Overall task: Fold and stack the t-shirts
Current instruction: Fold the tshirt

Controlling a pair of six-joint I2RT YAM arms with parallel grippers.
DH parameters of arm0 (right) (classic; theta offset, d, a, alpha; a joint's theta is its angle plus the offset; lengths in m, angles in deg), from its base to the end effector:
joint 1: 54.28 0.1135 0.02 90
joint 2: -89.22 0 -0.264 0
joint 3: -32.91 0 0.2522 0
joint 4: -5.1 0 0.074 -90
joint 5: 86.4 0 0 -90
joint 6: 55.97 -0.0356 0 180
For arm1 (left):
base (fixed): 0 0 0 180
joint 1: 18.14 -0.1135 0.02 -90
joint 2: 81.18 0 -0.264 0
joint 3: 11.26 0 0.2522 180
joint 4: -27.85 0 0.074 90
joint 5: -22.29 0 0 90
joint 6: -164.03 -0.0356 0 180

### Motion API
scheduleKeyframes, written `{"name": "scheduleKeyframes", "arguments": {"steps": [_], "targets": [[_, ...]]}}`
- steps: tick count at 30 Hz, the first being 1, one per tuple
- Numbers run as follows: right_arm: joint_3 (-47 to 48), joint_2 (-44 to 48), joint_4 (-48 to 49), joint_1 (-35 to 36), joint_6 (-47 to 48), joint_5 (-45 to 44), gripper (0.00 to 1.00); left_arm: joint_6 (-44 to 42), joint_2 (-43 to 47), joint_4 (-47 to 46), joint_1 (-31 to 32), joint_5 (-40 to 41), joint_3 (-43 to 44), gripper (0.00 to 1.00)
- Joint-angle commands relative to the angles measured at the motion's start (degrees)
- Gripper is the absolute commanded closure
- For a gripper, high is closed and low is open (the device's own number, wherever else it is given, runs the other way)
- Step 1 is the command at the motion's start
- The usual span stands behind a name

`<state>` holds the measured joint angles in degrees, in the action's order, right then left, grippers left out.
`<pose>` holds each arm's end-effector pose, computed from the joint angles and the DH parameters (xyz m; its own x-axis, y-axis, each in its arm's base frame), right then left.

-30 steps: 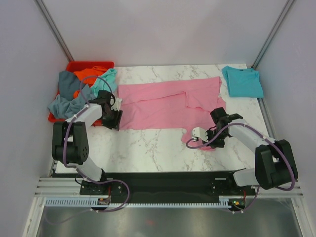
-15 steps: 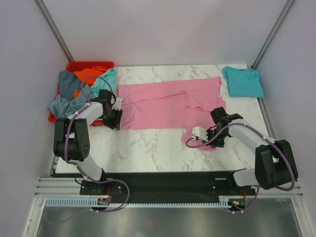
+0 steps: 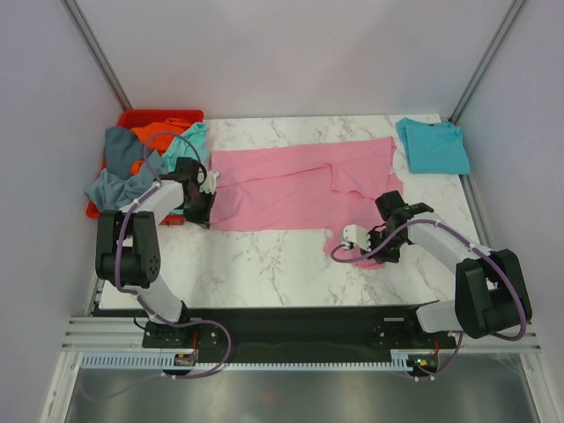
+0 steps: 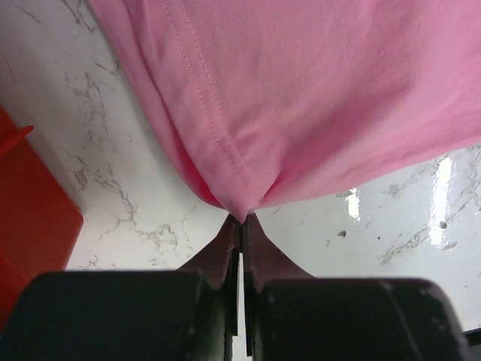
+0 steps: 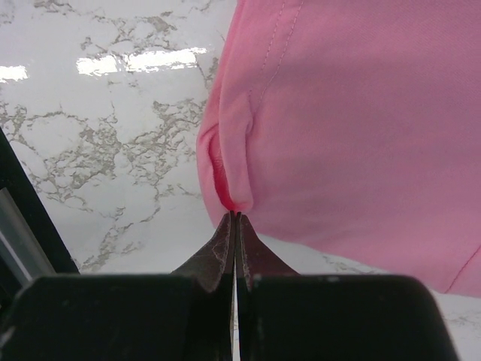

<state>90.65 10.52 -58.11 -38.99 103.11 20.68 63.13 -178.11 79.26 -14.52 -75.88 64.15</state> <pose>0.2044 0.0667 0.1747 -0.0803 -0.9476 -0.3092 -0.9966 0.0814 0.0094 0.3176 -0.0252 0.1786 -0.9171 0.2456 -0.3139 0.2827 0.9561 -0.0779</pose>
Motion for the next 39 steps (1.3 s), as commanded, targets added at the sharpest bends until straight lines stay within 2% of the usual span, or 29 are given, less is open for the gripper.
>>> {"name": "scheduleKeyframes", "arguments": {"steps": [1,9,18,25,30,39], "targets": [[0.40,1.35,1.20,0.36,-0.87,0.85,1.00,0.44,1.03,0.32,-0.10,-2.03,1.28,0.98],[6.28,4.16,2.17,-2.19,-9.04,2.16,1.00,-0.26,6.65,3.13,-0.01,-3.17,1.98,0.98],[16.65,0.83,5.94,-7.81,-16.08,4.45,1.00,-2.29,4.03,6.12,-0.01,-3.44,11.82,0.98],[30.69,-5.40,11.82,-13.17,-23.98,6.38,1.00,-2.55,-1.24,9.20,-0.01,-4.05,21.92,0.98],[37.83,-9.89,15.87,-14.23,-28.29,6.65,1.00,-2.73,-4.41,10.51,-0.01,-3.79,26.50,0.98],[53.99,-23.33,22.02,-14.94,-36.47,5.77,1.00,-2.20,-11.52,11.04,-0.01,-1.51,34.85,0.98]]}}
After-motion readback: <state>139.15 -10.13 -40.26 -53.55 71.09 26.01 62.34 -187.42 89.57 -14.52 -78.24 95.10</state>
